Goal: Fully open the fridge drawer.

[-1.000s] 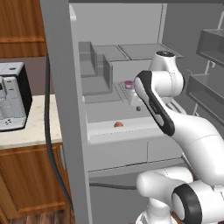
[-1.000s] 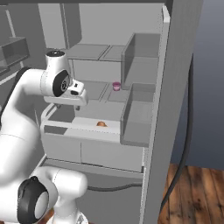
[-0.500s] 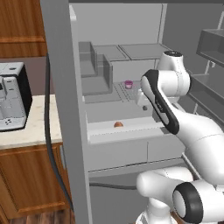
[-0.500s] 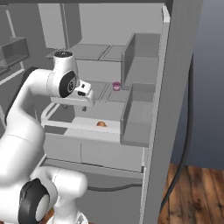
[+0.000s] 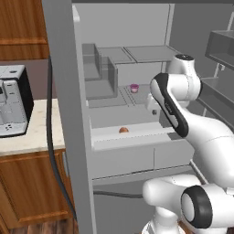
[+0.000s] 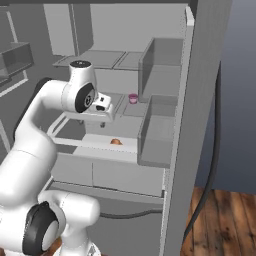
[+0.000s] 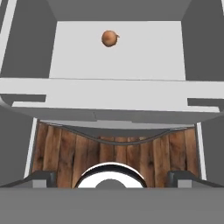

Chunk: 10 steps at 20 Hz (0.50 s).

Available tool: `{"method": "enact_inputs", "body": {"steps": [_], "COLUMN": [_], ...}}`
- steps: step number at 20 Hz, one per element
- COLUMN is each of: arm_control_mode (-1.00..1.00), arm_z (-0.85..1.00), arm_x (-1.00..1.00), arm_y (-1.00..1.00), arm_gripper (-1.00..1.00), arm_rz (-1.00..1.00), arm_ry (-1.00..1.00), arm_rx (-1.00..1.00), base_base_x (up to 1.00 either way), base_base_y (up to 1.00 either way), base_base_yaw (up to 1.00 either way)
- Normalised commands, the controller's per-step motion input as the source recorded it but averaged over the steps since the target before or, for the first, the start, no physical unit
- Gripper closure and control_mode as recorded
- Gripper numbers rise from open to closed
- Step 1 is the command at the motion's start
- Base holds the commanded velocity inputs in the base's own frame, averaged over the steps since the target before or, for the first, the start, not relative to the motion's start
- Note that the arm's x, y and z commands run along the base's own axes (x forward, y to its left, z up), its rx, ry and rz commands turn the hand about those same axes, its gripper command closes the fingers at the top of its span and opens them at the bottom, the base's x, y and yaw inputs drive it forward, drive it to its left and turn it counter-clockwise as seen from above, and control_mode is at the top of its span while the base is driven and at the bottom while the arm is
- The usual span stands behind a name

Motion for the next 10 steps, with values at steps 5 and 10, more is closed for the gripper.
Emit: {"method": "enact_inputs", "body": {"steps": [5, 10], "arm_control_mode": [-1.00, -1.00], "arm_z": [0.00, 0.00], "arm_x": [0.38, 0.45], "arm_y": [0.00, 0.00], "arm_gripper": [-1.00, -1.00], "arm_rz": [0.00, 0.00], "arm_ry": [0.00, 0.00], "arm_rx": [0.00, 0.00], "base_base_x": [0.00, 0.00], "base_base_y": [0.00, 0.00], "base_base_yaw": [0.00, 0.00]}}
